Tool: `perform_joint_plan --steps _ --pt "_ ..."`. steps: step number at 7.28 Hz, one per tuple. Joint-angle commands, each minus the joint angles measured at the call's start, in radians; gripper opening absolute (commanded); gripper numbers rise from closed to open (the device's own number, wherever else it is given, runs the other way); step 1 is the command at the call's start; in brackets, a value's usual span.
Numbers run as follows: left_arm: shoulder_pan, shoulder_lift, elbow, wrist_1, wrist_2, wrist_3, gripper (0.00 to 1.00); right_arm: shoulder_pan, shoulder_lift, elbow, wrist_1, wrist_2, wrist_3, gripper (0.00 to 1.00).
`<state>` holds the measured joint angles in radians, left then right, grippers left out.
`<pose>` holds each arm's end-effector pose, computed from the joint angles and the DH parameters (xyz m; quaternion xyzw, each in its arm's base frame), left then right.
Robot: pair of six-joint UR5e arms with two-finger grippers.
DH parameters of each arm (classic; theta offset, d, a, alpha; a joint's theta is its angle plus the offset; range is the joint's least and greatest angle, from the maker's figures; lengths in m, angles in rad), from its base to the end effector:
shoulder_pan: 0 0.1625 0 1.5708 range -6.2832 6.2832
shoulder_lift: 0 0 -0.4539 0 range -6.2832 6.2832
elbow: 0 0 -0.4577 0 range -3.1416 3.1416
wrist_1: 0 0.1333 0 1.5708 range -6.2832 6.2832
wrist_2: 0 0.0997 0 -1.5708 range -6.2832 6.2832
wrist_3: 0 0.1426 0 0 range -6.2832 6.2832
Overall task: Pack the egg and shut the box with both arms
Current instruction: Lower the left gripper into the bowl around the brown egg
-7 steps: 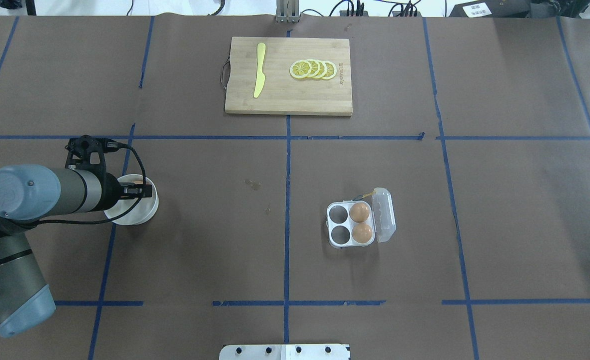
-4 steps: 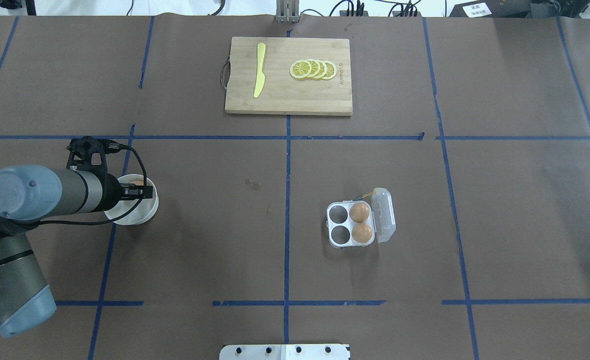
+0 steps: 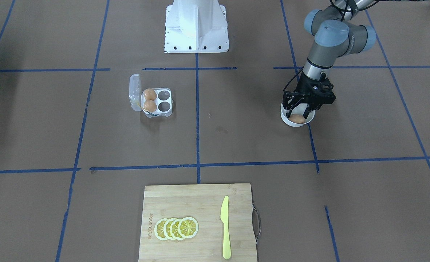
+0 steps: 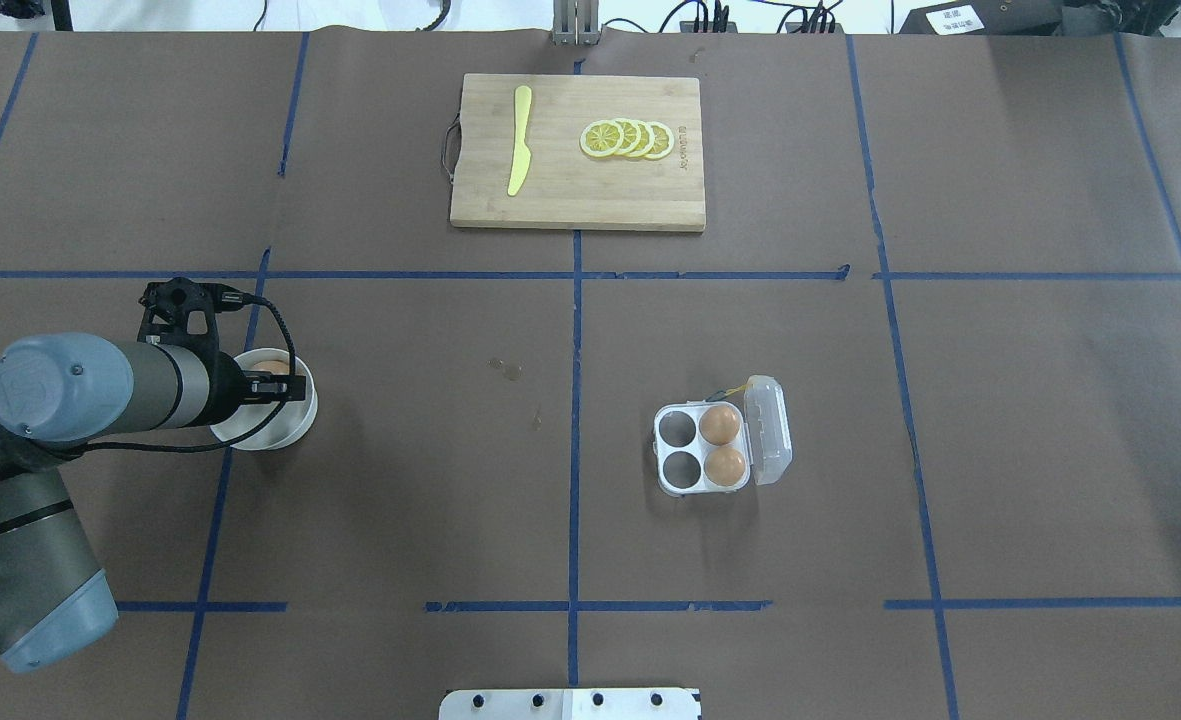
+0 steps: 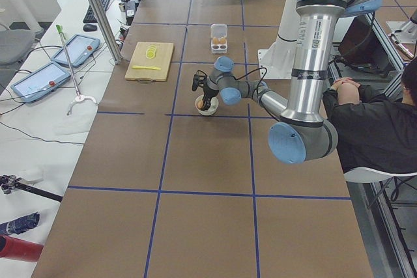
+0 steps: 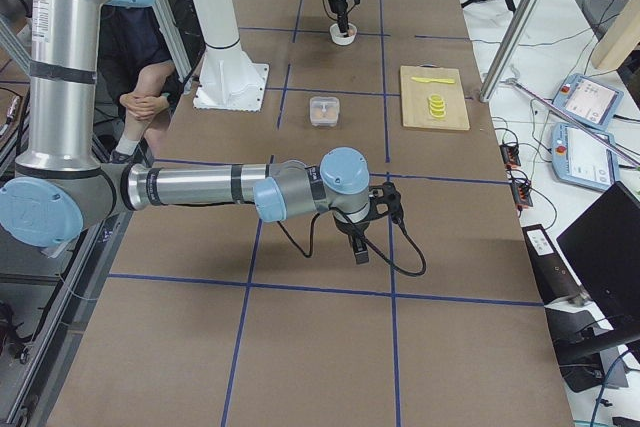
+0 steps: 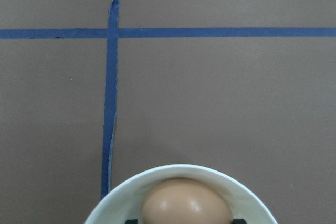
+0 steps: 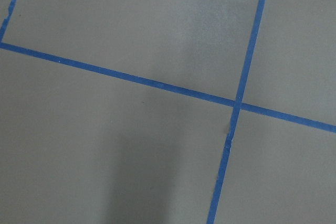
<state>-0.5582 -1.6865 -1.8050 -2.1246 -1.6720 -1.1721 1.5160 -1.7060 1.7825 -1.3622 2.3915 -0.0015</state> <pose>0.4930 -0.4480 0.4659 0.1604 0.4081 -0.0496 0.8974 0.0005 -0.5190 0.6425 0.1197 -0.3982 -0.0822 0.9057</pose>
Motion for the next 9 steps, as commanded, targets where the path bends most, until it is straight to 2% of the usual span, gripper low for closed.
perform_joint_plan --steps 1,3,5,6,9 --pt "0.0 -0.002 0.007 -0.001 0.0 0.0 0.68 0.001 0.0 0.0 0.0 0.0 0.0 1.0" --pt "0.0 -0.002 0.004 0.0 -0.002 0.0 0.67 0.001 0.0 0.0 0.0 0.0 0.0 1.0" --pt "-0.002 -0.002 -0.002 -0.002 -0.003 -0.001 0.58 0.0 -0.001 0.002 0.0 0.0 0.0 1.0" --pt "-0.003 -0.002 -0.007 -0.002 -0.003 -0.001 0.57 0.001 -0.001 0.002 0.0 0.0 0.0 1.0" --pt "-0.003 -0.002 -0.01 0.0 -0.006 0.0 0.69 0.001 -0.001 0.002 0.0 0.0 0.0 1.0"
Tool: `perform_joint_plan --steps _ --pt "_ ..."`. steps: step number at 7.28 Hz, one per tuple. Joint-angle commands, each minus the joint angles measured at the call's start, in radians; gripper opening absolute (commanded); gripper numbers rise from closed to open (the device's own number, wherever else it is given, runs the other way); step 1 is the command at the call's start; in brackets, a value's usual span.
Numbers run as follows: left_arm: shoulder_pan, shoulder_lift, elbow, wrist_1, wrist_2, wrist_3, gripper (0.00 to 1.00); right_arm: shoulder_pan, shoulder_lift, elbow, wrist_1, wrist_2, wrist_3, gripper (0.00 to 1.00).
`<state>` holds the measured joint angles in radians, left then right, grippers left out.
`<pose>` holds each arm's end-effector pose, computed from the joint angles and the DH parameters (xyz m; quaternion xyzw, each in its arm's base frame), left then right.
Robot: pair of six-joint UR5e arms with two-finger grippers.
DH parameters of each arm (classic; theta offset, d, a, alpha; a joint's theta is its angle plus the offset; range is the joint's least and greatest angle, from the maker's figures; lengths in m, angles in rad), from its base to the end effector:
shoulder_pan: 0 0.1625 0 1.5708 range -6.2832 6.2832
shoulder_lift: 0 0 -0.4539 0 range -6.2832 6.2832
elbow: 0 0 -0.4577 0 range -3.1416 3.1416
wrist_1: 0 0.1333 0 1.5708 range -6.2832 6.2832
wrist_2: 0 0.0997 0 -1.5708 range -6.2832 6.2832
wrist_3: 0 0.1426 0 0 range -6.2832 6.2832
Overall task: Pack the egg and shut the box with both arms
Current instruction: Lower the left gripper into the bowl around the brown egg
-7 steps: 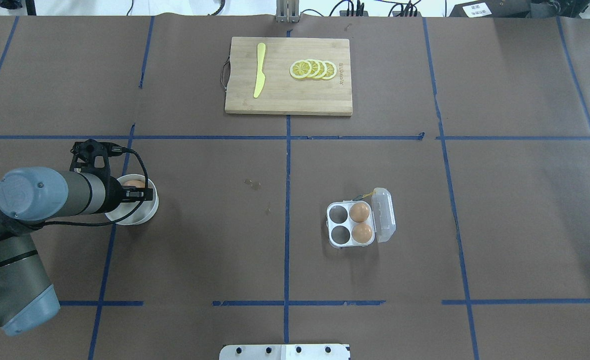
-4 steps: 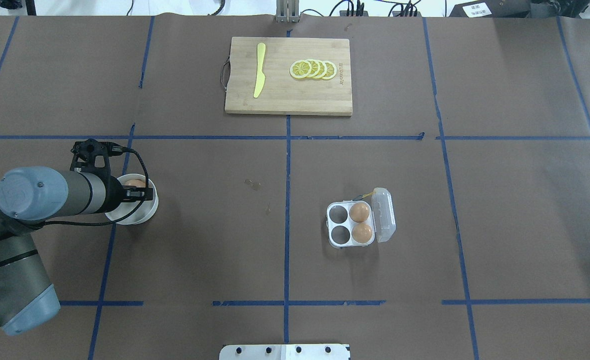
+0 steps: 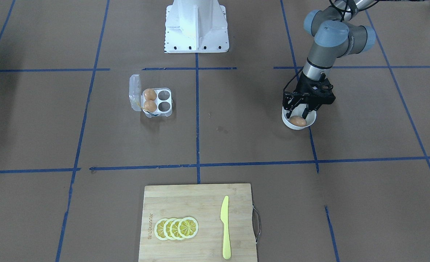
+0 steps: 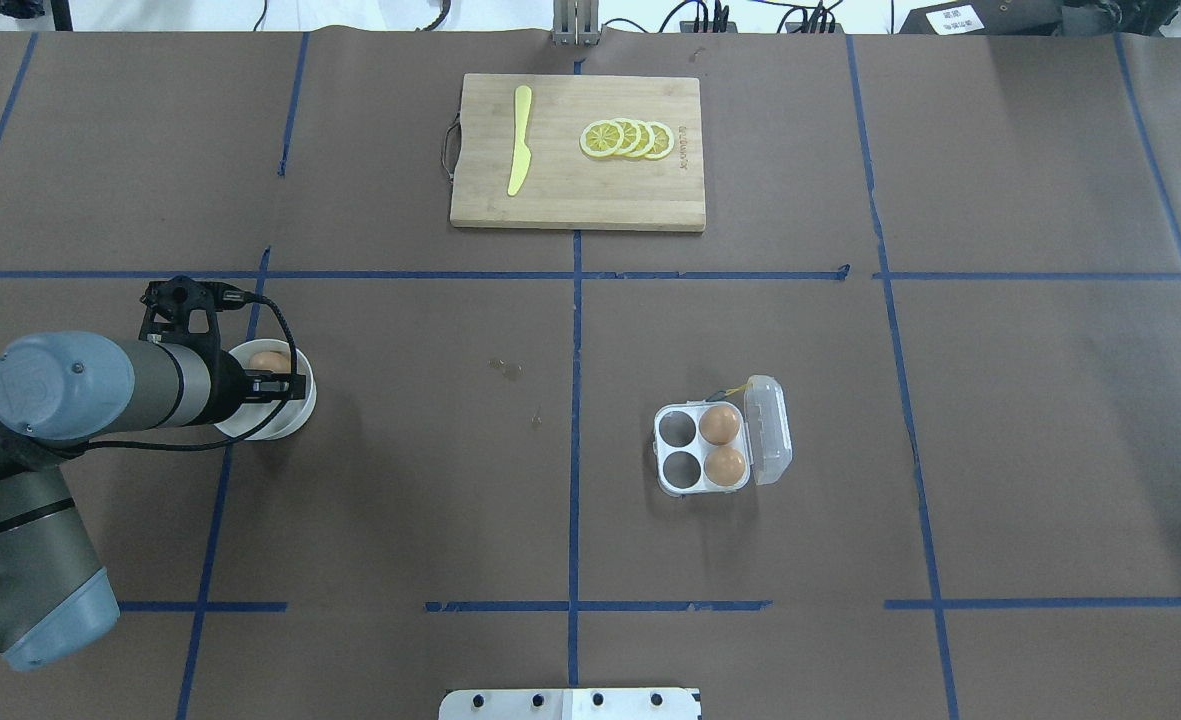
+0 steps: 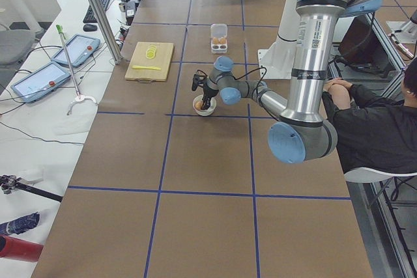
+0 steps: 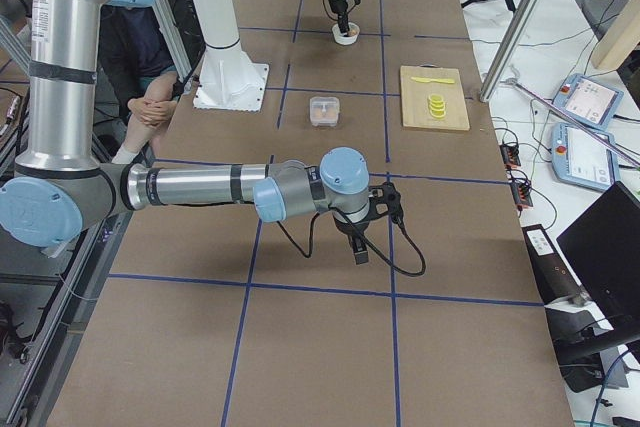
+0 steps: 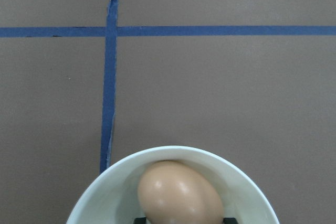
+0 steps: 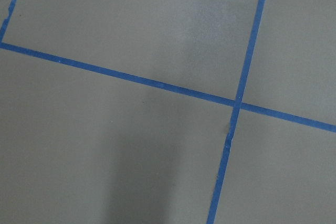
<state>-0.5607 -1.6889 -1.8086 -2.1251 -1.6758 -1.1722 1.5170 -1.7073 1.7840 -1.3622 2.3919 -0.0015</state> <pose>0.4923 -0.4489 0.4620 0.1607 0.4112 -0.0496 0.8959 0.0011 -0.5184 0.6423 0.1200 -0.3983 -0.0818 0.9057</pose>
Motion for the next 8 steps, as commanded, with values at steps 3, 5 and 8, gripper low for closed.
perform_joint_plan --steps 3,5,8 --pt "-0.011 0.009 -0.038 0.001 -0.071 0.025 0.71 0.0 0.0 -0.001 0.0 0.0 0.0 1.0" --pt "-0.022 0.014 -0.038 0.002 -0.076 -0.085 0.64 0.0 -0.002 -0.017 0.0 0.0 0.0 1.0" --pt "-0.054 0.015 -0.061 0.005 -0.079 -0.286 0.55 0.0 0.0 -0.023 -0.002 -0.002 0.0 1.0"
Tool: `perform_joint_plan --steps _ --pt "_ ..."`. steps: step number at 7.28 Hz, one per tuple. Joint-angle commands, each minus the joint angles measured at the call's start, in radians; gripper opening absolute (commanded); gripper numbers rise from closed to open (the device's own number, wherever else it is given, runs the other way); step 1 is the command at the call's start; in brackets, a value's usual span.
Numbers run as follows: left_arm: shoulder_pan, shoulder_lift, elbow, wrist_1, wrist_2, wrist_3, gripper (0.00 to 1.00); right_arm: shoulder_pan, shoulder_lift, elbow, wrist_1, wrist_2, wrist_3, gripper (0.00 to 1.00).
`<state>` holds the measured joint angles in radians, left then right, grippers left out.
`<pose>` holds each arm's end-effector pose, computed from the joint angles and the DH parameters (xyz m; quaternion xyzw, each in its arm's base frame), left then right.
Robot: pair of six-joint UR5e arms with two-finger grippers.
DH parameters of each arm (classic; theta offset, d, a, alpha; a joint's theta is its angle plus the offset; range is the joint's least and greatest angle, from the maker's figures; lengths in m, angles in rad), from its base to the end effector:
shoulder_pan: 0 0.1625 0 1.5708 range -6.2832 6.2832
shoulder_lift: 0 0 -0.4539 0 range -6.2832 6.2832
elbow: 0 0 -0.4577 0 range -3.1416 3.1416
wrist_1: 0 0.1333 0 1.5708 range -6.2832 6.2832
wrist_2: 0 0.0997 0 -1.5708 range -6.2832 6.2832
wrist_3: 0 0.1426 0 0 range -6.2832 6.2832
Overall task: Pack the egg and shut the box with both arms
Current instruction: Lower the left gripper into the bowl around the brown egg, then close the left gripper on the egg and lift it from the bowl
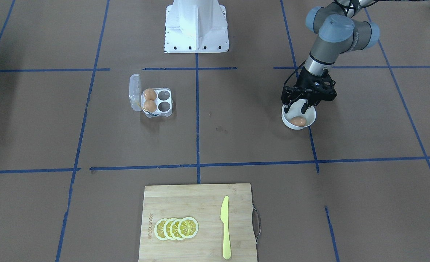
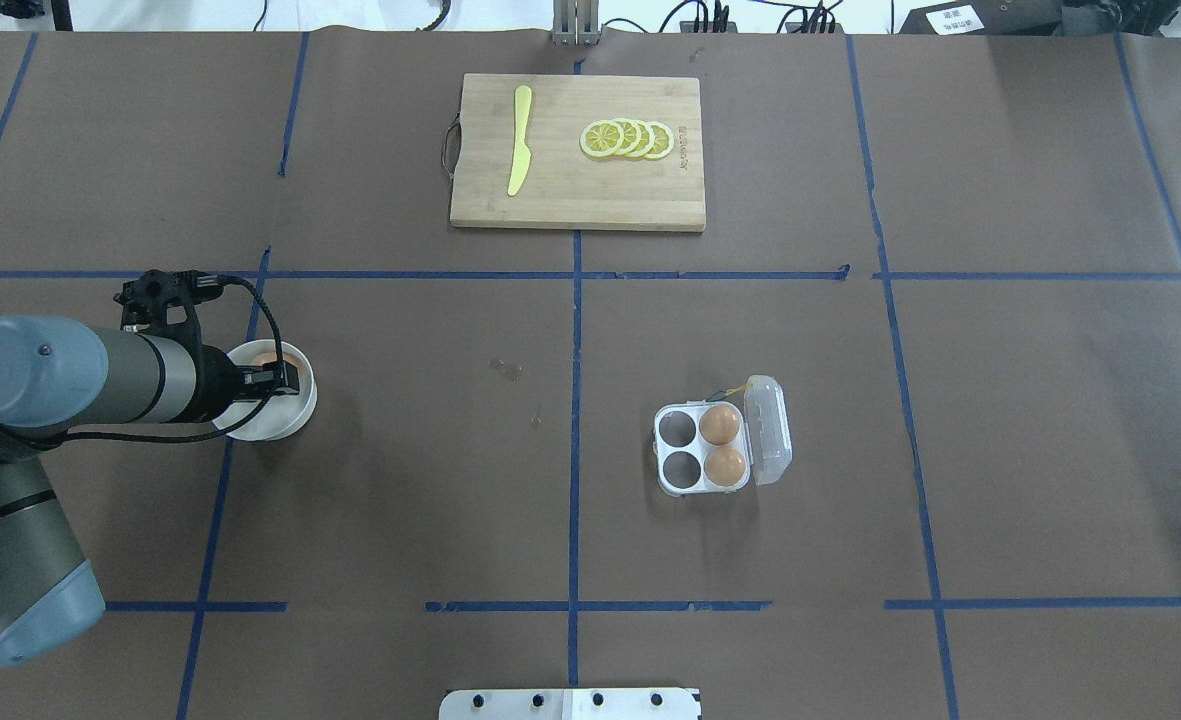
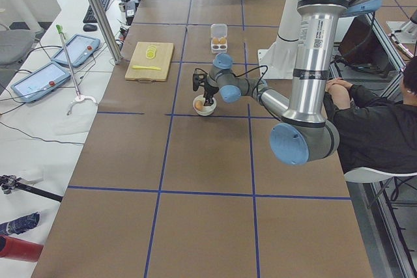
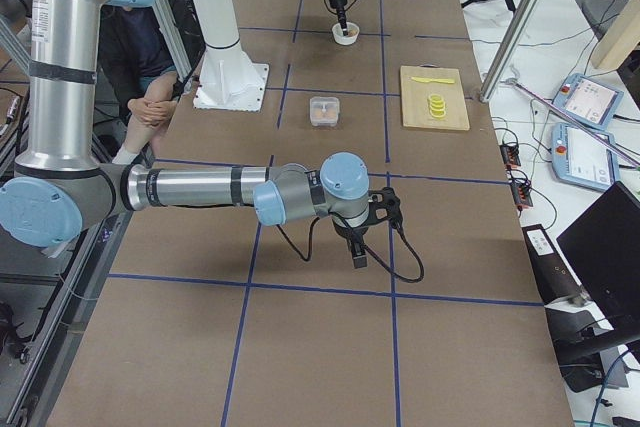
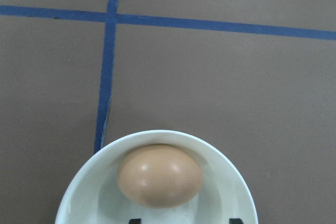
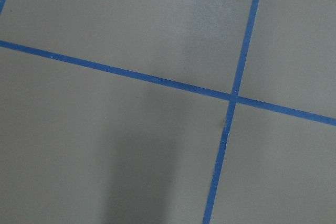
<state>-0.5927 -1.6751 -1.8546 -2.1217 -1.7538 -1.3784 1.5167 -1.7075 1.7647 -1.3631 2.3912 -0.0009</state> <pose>0.4733 -0.4482 0.4431 0.0971 0.4475 -0.1360 0.8786 0.0010 -0.5176 0.6537 0.1105 -0.3984 -0.0776 0.9072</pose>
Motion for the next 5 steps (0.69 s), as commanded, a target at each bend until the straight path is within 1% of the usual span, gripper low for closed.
perform_joint_plan --steps 1,3,5 --pt "-0.045 0.002 -0.023 0.003 -0.001 -0.165 0.56 0.0 0.0 -0.004 0.001 -0.001 -0.001 1.0" --pt "-0.053 0.0 -0.021 0.006 -0.001 -0.293 0.57 0.0 -0.001 -0.005 0.001 -0.003 -0.002 1.0" --pt "-0.052 -0.003 0.001 0.015 -0.001 -0.408 0.58 0.0 -0.004 -0.005 0.001 0.0 -0.004 1.0"
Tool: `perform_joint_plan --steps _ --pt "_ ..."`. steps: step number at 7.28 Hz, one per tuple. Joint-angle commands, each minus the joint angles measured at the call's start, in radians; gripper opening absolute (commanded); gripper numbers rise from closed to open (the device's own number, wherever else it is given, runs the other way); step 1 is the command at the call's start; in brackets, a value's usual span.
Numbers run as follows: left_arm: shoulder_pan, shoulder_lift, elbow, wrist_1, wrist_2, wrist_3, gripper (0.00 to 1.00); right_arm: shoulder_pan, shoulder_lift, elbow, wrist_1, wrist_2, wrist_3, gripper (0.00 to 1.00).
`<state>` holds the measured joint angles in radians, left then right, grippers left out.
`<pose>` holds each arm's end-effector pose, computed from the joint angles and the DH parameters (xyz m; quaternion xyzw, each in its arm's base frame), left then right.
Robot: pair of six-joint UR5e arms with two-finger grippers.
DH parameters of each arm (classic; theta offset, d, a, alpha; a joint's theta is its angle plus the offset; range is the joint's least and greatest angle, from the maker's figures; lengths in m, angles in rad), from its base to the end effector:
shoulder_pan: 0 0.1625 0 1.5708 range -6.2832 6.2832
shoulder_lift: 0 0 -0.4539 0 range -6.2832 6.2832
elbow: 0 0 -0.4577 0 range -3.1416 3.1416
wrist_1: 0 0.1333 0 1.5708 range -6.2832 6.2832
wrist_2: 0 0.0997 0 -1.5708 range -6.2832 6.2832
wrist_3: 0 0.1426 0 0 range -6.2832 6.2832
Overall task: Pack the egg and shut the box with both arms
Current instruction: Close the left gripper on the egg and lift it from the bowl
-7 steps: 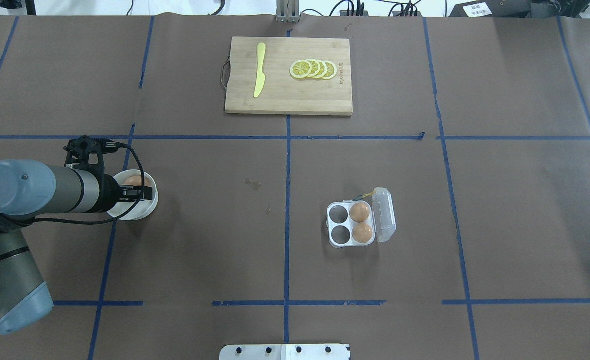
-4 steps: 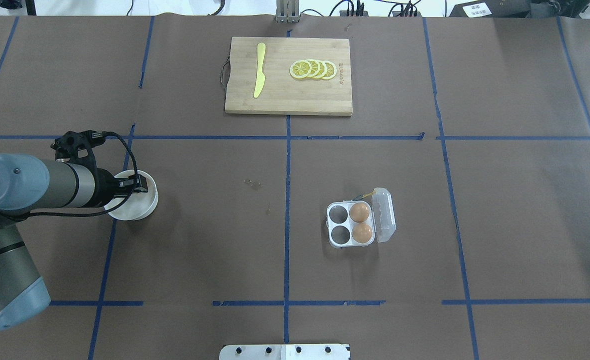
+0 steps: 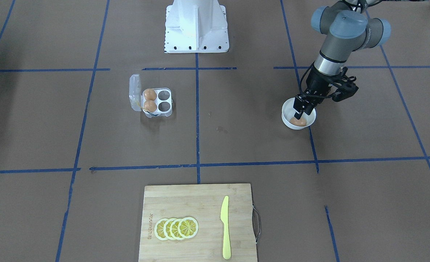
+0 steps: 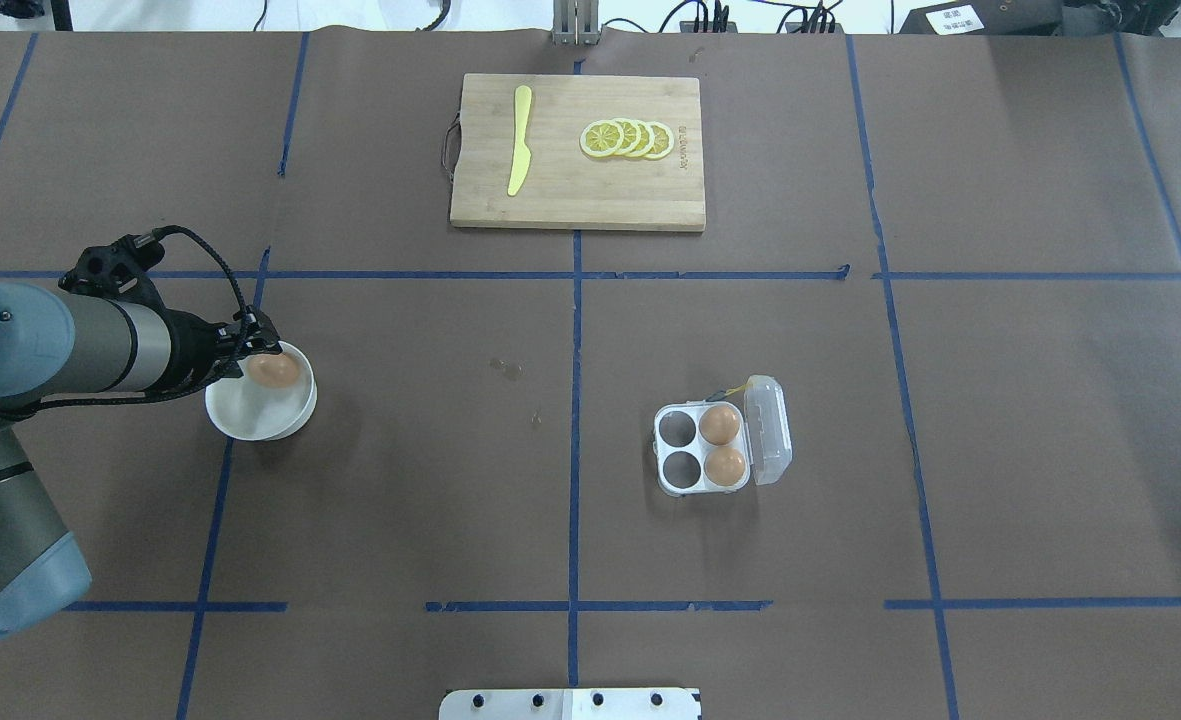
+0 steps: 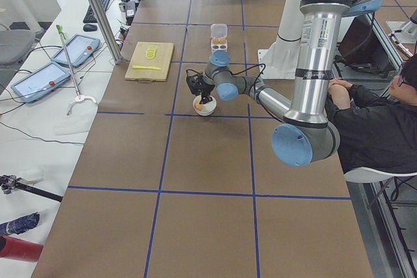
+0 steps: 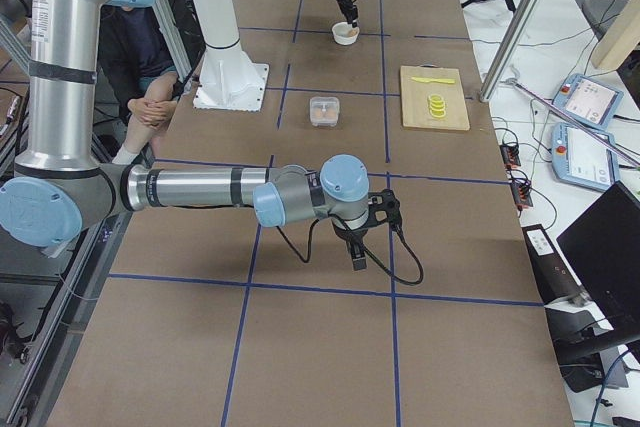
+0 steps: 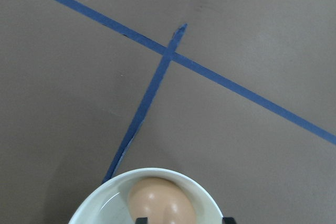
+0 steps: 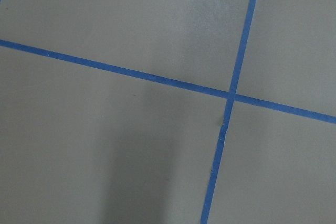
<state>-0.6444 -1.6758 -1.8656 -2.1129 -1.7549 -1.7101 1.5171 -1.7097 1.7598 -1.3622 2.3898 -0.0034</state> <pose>0.4482 -0.4709 0.4376 0.0336 0.4580 -0.3003 0.8360 0.0014 -0.5164 0.6577 0.1084 -0.3977 -0.0773 0.9078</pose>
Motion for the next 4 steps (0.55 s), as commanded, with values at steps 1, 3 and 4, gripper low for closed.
perform_joint_plan --steps 1,3,4 --pt "0.0 -0.007 0.022 0.031 0.002 -0.106 0.58 0.0 -0.005 0.006 0.002 0.002 -0.001 1.0" --pt "0.012 -0.042 0.028 0.101 0.0 -0.169 0.58 0.002 -0.007 0.01 0.003 0.005 -0.007 1.0" --pt "0.011 -0.051 0.029 0.128 0.0 -0.172 0.58 0.002 -0.007 0.01 0.003 0.005 -0.007 1.0"
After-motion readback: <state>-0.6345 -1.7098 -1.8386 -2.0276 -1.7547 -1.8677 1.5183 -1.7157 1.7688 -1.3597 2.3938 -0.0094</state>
